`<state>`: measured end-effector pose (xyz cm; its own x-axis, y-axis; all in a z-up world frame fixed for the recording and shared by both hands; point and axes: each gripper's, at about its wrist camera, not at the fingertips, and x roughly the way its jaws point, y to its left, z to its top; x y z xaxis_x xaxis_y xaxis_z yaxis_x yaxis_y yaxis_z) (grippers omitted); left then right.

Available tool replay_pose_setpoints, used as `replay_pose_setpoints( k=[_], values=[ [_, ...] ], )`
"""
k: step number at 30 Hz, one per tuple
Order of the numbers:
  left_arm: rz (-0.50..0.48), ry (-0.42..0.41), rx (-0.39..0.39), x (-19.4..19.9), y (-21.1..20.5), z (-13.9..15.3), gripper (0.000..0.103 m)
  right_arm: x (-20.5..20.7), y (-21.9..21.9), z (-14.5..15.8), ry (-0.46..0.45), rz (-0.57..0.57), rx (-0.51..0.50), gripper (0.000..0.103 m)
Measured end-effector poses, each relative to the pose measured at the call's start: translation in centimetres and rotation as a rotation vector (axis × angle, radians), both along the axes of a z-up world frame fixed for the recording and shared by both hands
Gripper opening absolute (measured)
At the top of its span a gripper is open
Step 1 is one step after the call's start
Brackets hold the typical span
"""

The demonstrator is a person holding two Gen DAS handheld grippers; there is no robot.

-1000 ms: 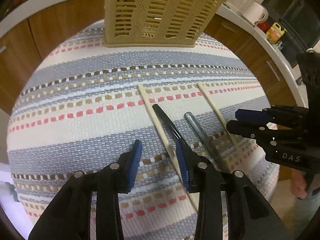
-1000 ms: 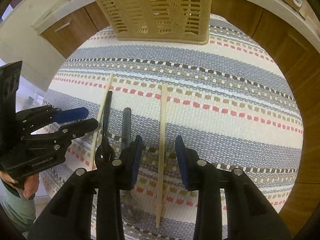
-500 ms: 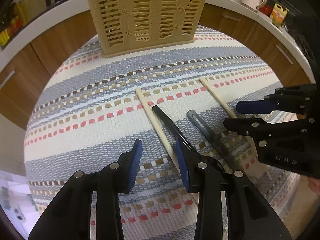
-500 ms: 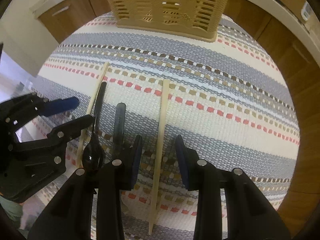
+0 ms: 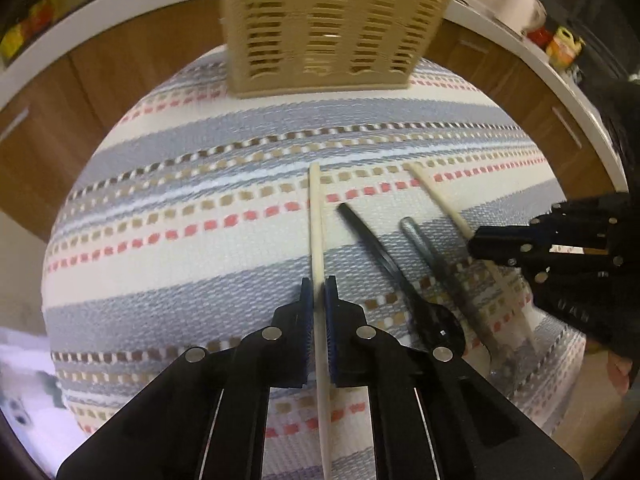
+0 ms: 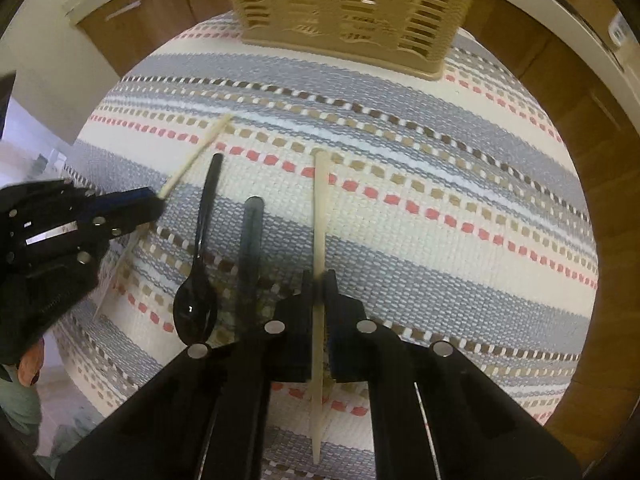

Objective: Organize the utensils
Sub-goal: 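Grasp a chopstick with left gripper while right grasps another chopstick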

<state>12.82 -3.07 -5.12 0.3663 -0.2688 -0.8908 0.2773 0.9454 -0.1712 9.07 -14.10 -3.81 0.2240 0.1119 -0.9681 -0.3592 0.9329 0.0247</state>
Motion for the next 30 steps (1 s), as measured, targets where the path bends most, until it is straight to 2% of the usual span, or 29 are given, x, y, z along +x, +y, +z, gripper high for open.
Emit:
replay_pose_setpoints(
  k=[4,6,11,12,14,15,17,22,26,28,30],
  values=[
    [0.055,0.021,-0.025,-0.3,1.9,0.1,0.004,0.5,-1.8,0.5,-0.023,-0.071,-0.019,0.004],
    [0.067,0.047,-0.049,-0.1,2.5,-0.1,0.004,0.8,-2.3,0.1,-0.006,-0.089,-0.030,0.004],
    [0.058,0.114,-0.065,0.7,3.3,0.0,0.005,1.2,-2.1,-0.1,0.018,-0.081,-0.047,0.006],
    [0.044,0.125,-0.063,1.0,3.3,-0.1,0.006,1.3,-2.2,-0.1,0.029,-0.078,-0.046,0.008],
    [0.023,0.139,-0.064,2.0,2.9,-0.1,0.012,1.6,-2.1,-0.1,0.072,-0.071,-0.005,0.021],
    [0.006,0.153,-0.053,2.6,2.8,-0.1,0.016,1.7,-2.2,0.0,0.092,-0.065,0.019,0.030],
    [-0.023,0.166,-0.027,3.5,2.5,-0.1,0.016,2.2,-1.8,0.0,0.122,-0.046,0.022,0.035],
    [-0.107,0.203,0.028,4.7,1.3,0.0,0.016,2.6,-0.8,-0.2,0.119,-0.002,-0.044,0.033],
    [-0.155,0.192,0.119,4.8,-0.5,0.0,0.015,2.1,0.0,0.1,0.092,0.010,-0.084,0.017],
    [-0.155,0.148,0.199,4.4,-1.4,-0.1,0.005,1.5,0.4,0.3,0.078,0.020,-0.091,0.004],
    [-0.151,0.107,0.230,3.8,-2.0,-0.1,0.003,1.2,0.1,0.4,0.074,0.030,-0.085,0.004]
  ],
)
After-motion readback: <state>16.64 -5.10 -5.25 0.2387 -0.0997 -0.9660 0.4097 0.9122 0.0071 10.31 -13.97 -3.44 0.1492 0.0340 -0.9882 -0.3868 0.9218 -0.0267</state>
